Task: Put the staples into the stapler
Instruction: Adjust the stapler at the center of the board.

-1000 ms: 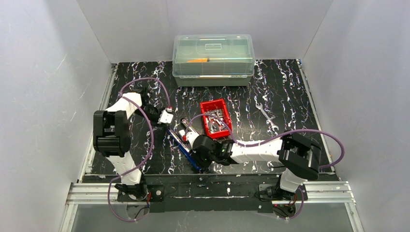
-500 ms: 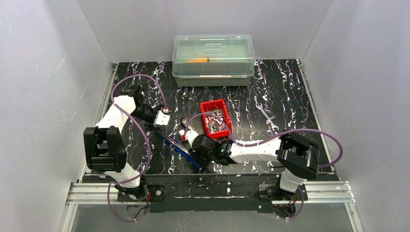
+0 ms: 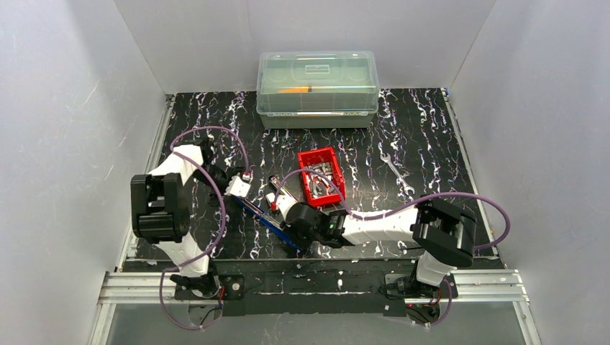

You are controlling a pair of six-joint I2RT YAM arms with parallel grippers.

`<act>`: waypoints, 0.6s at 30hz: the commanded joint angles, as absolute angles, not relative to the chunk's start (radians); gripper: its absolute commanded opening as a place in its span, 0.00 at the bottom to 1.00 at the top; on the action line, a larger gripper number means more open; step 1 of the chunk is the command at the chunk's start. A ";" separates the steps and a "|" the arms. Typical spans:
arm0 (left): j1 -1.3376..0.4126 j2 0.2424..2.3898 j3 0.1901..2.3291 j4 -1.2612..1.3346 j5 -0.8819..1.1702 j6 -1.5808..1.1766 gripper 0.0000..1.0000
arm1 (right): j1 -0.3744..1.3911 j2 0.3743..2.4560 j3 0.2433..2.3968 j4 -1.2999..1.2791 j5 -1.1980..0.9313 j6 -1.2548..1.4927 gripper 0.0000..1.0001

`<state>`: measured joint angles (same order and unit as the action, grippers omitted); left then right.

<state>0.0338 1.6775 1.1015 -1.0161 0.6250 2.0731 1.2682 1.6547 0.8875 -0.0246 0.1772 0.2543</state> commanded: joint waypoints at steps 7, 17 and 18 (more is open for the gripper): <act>-0.044 1.772 1.159 -0.970 0.425 2.167 0.56 | 1.271 1.646 0.860 -0.009 0.222 0.258 0.27; -0.054 1.638 1.190 -0.966 0.562 2.092 0.34 | 1.276 1.637 0.837 0.032 0.229 0.270 0.27; -0.054 1.604 1.183 -0.966 0.581 2.088 0.33 | 1.278 1.635 0.834 0.036 0.228 0.270 0.27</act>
